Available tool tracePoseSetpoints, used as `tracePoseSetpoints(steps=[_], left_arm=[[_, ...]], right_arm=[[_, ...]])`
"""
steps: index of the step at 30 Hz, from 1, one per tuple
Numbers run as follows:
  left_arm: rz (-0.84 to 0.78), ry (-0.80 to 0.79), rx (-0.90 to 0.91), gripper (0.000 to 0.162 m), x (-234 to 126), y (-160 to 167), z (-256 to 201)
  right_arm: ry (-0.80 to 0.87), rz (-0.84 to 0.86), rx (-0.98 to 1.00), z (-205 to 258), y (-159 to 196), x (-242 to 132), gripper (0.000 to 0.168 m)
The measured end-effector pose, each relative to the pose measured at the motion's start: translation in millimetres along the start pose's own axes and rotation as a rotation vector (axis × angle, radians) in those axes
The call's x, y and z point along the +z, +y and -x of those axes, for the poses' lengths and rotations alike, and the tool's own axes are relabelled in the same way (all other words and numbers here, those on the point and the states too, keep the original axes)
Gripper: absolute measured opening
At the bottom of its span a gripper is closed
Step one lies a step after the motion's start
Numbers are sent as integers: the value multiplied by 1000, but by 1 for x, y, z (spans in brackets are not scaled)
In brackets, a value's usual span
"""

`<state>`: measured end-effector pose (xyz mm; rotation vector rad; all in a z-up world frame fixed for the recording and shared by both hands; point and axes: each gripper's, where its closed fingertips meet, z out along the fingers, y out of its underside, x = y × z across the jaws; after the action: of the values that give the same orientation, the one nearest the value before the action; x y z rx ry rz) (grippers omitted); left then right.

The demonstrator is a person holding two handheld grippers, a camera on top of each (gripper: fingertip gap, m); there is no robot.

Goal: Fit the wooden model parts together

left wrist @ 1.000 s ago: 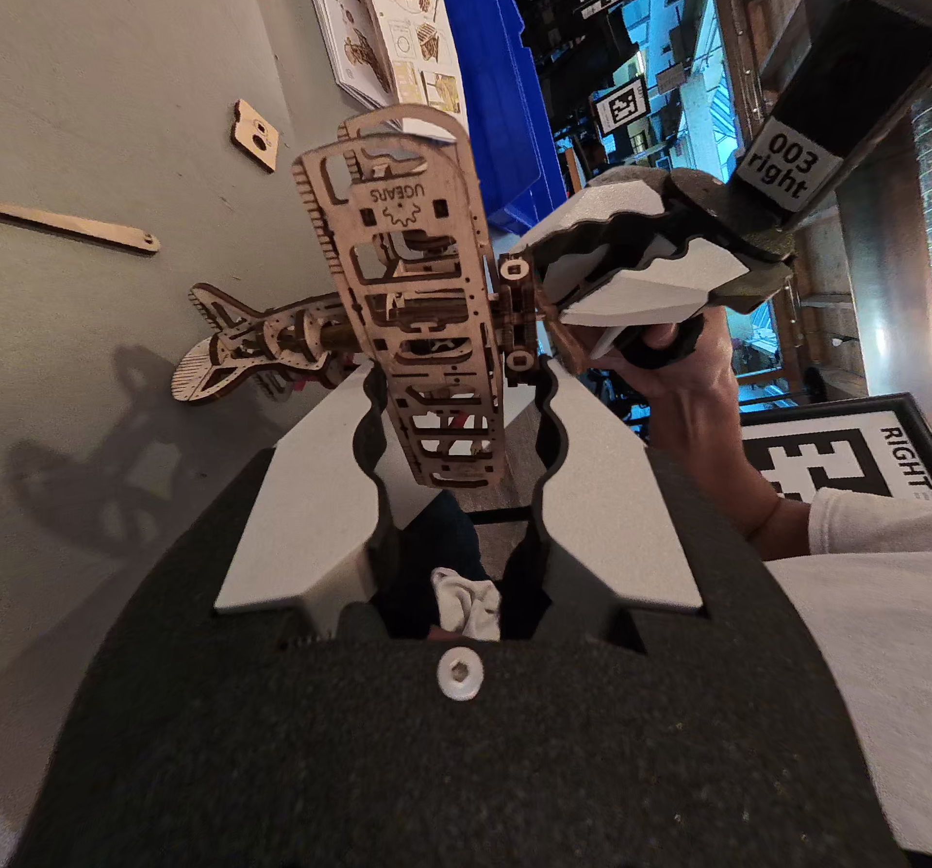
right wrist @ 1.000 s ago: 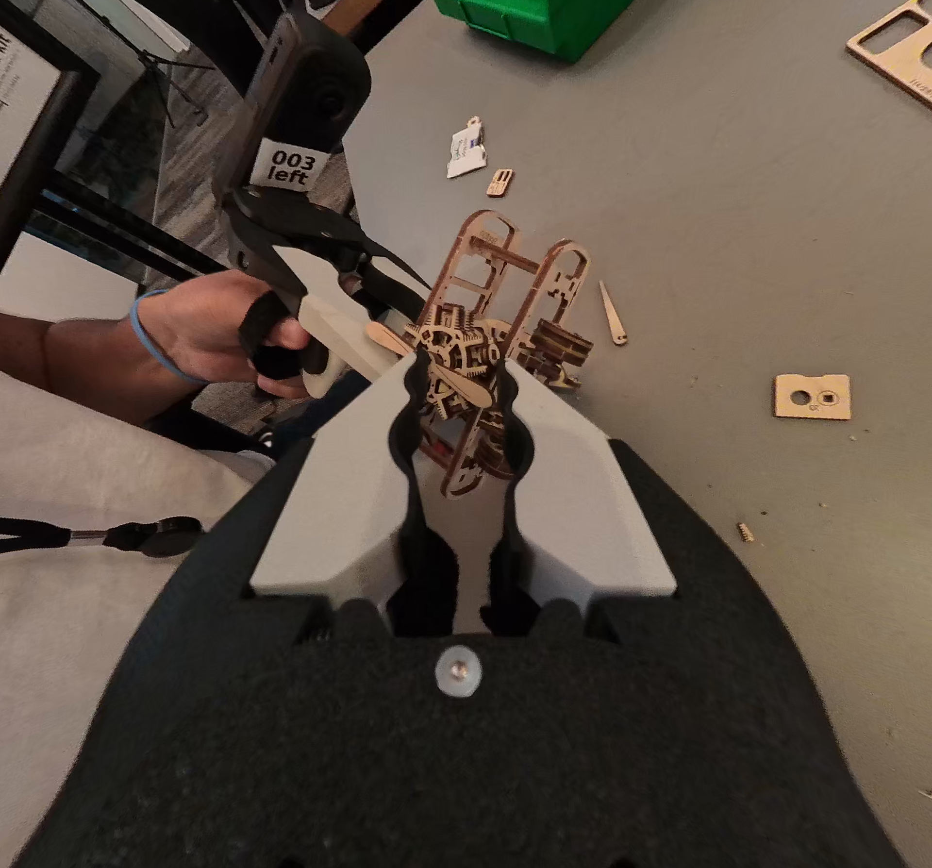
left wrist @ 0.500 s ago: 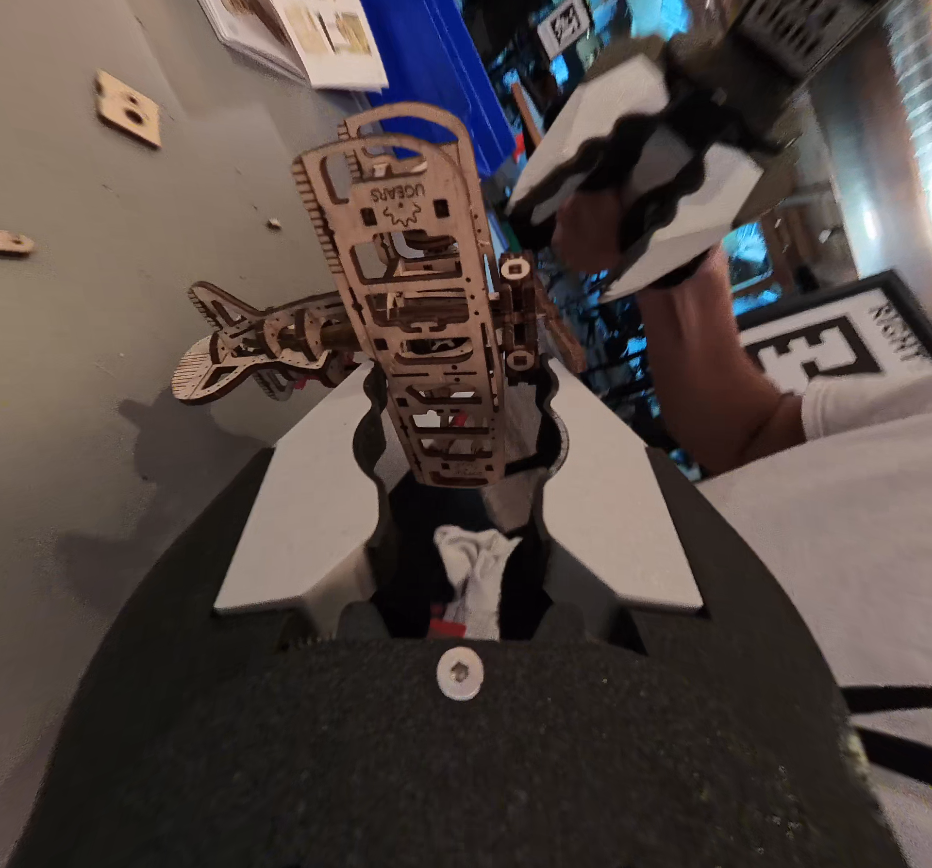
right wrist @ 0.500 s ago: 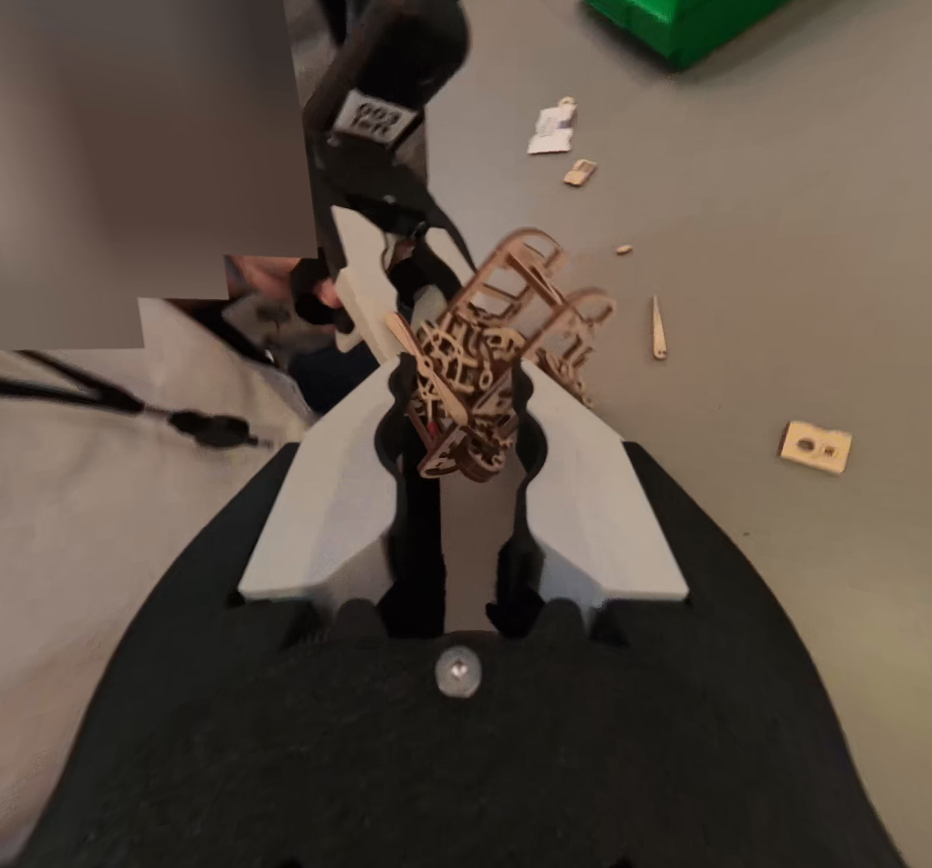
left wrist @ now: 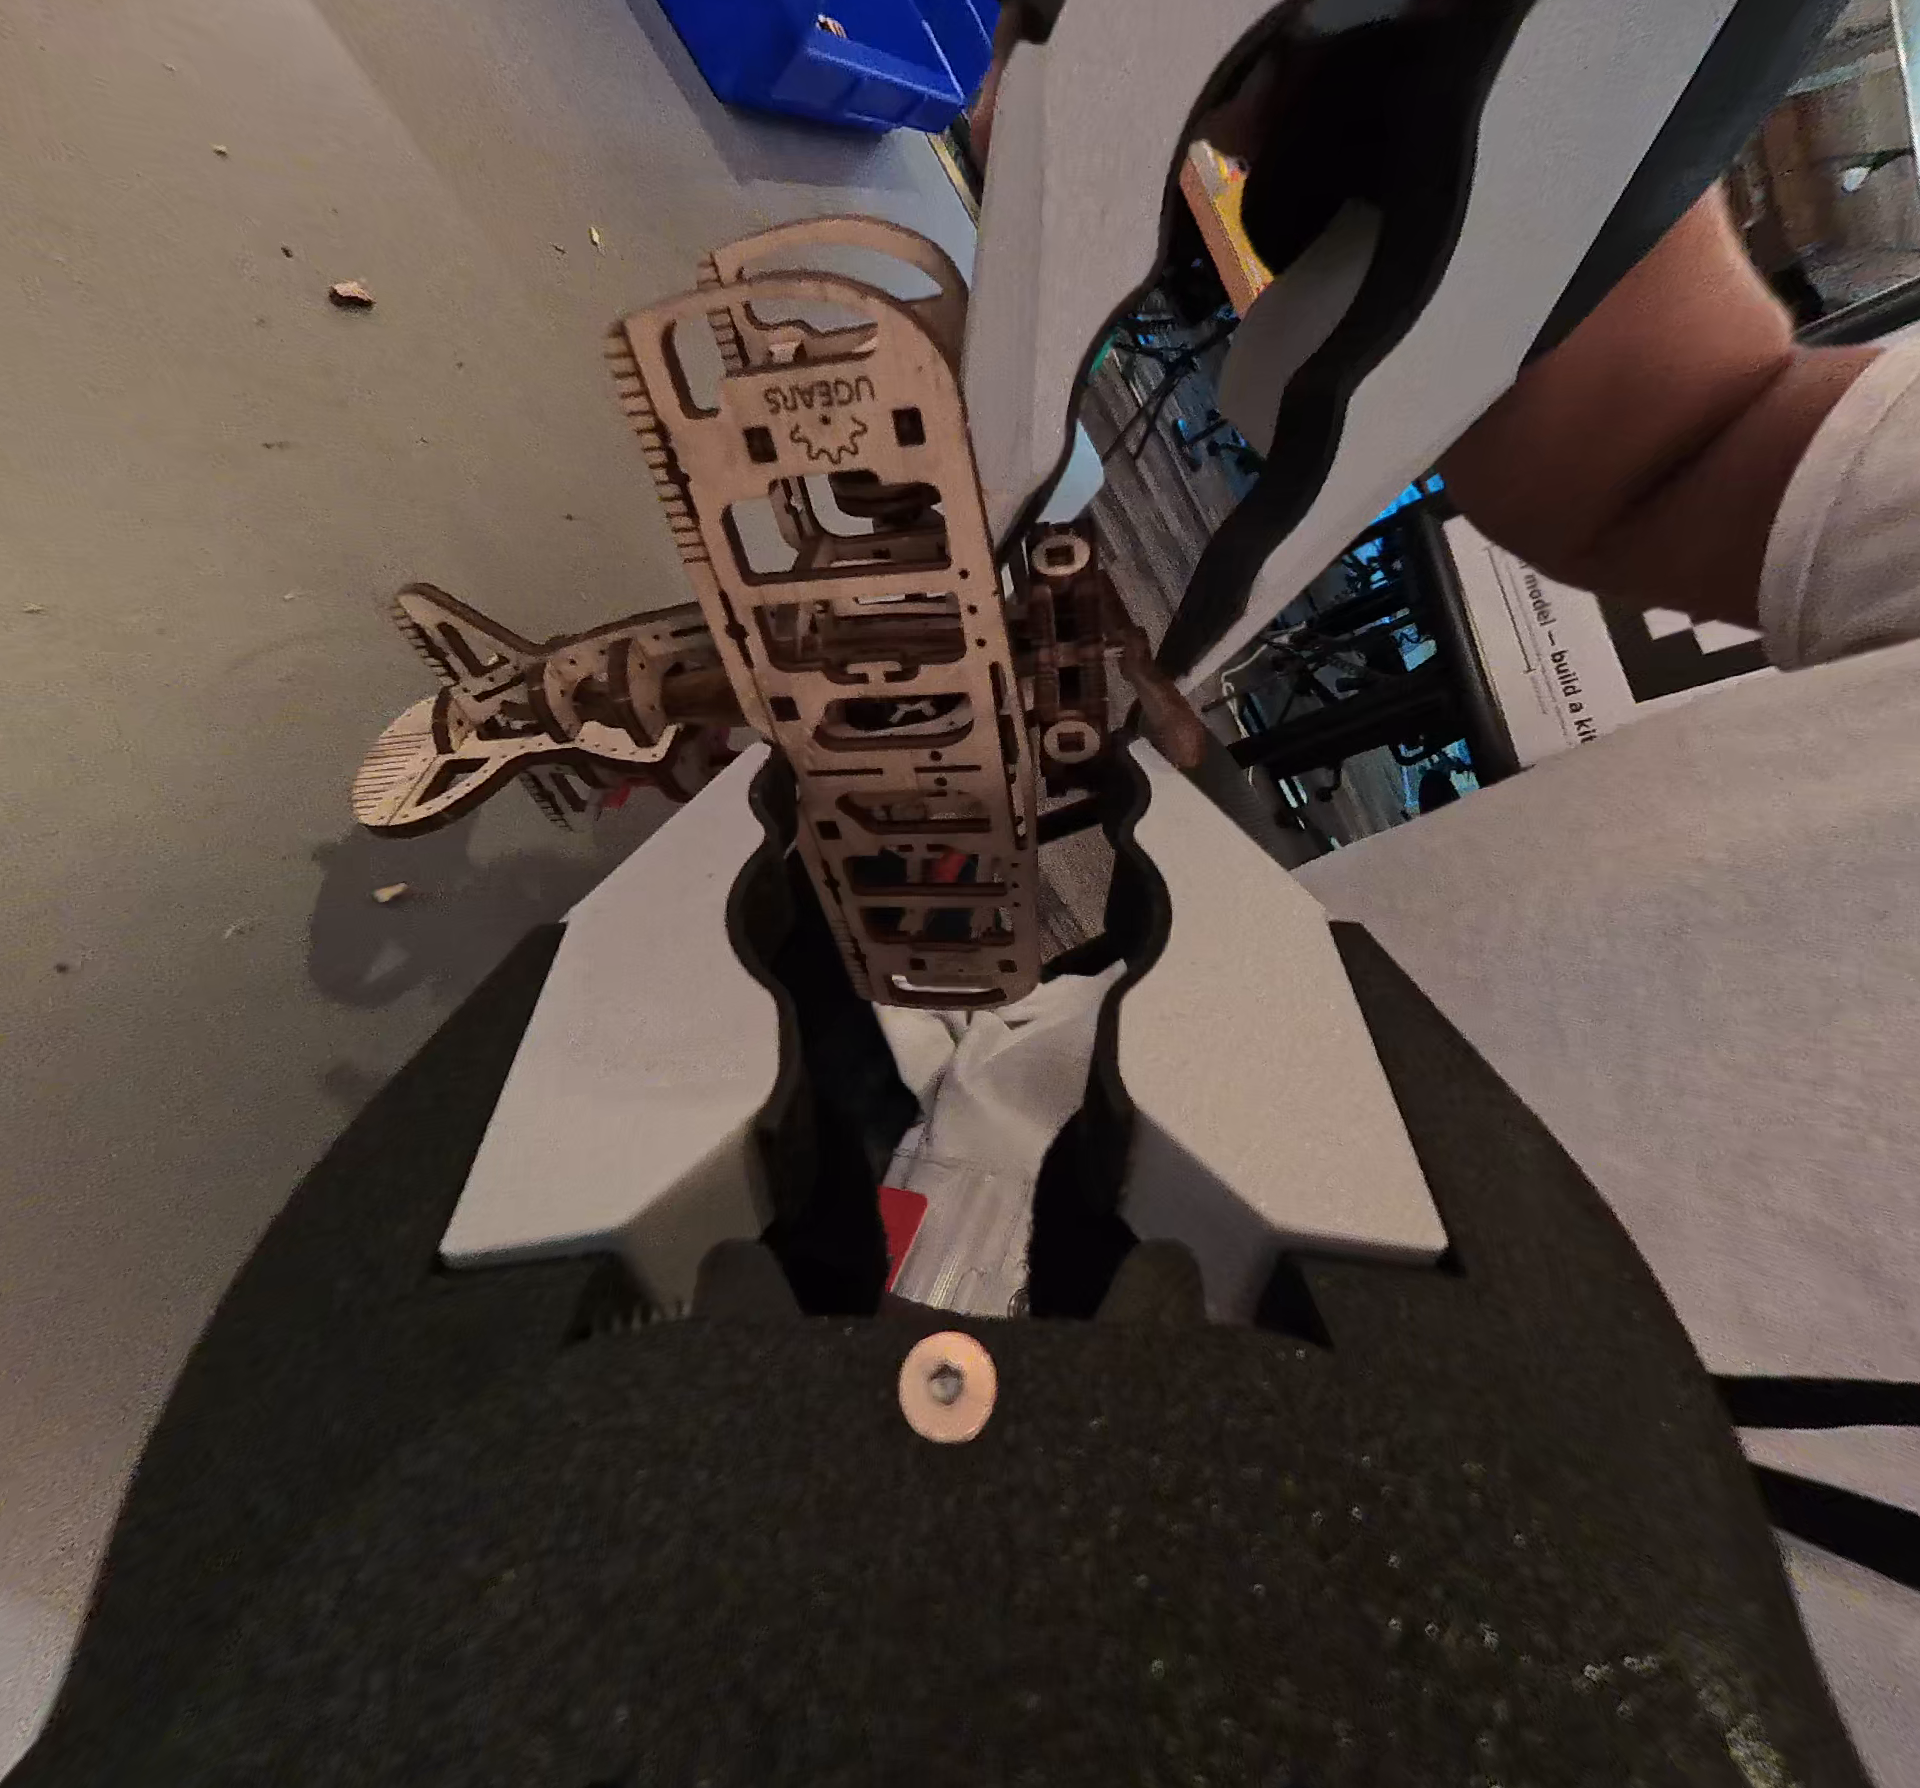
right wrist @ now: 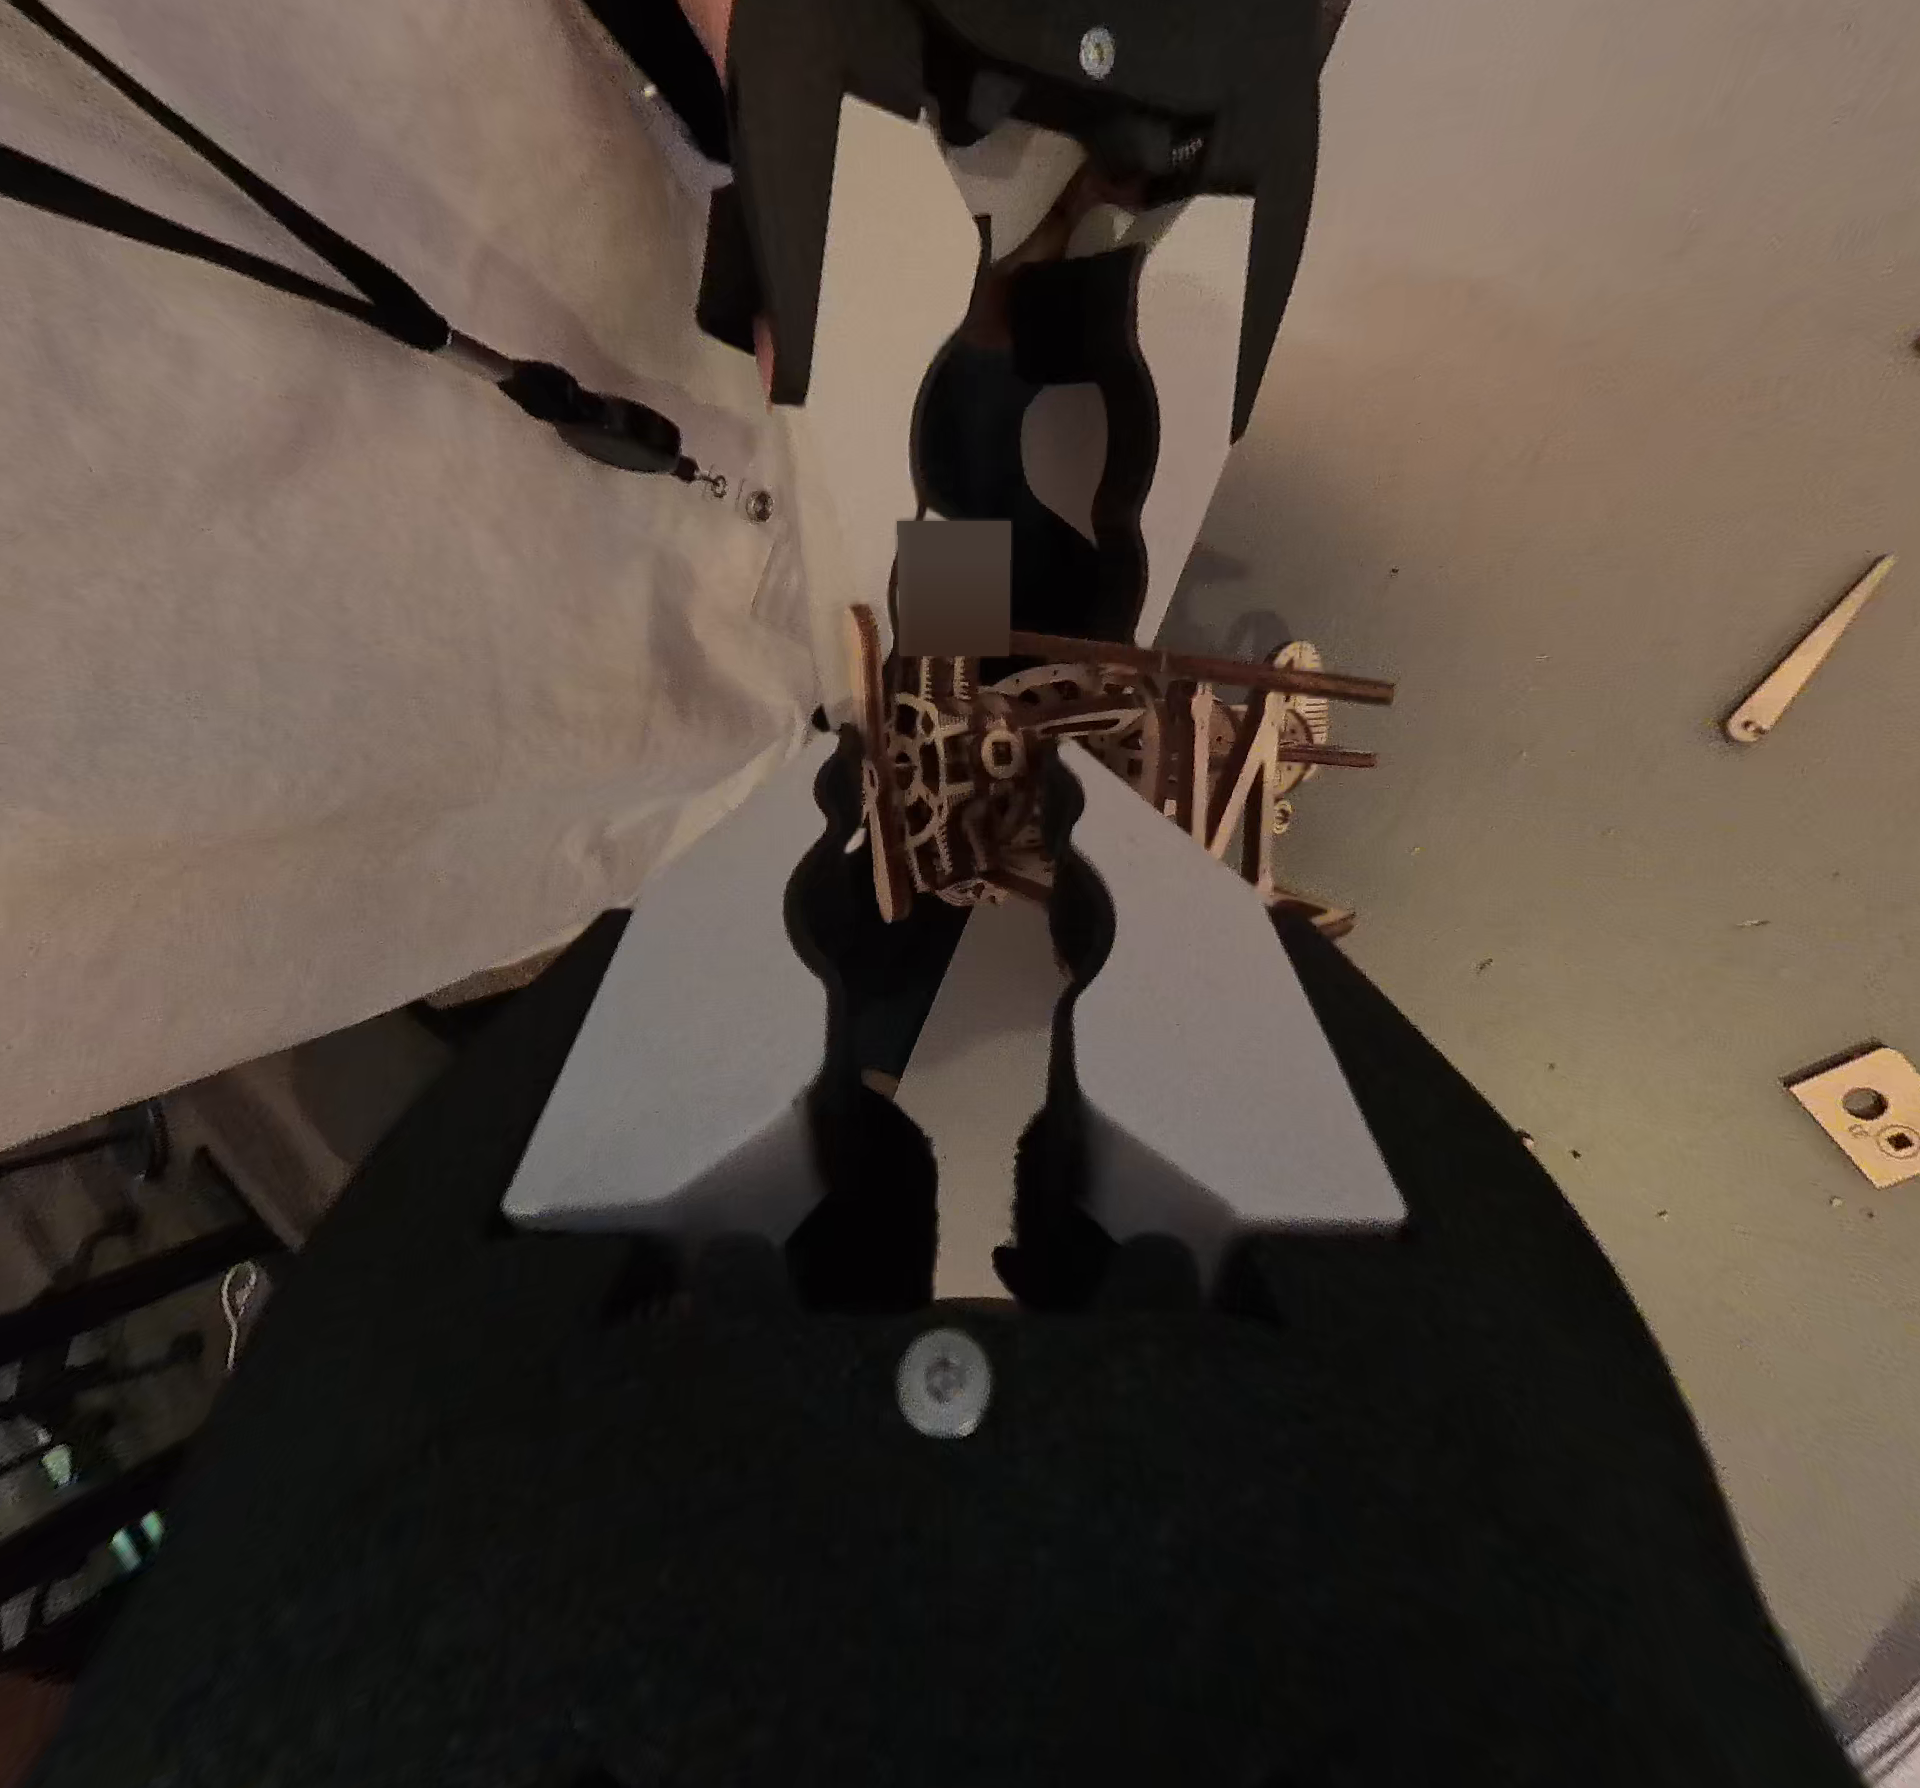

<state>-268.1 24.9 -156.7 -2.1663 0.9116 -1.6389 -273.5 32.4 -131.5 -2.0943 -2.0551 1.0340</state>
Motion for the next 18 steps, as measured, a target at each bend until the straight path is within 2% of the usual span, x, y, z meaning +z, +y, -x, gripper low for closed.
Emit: tracePoseSetpoints(steps=[10,18], left_arm=[[-27,31,-43,57,8,-1,-3],[-66,119,-90,57,0,-7,-6]], right_arm=[[-25,35,-6,0,7,0,29],[-40,-143,23,4,-11,-19,37]])
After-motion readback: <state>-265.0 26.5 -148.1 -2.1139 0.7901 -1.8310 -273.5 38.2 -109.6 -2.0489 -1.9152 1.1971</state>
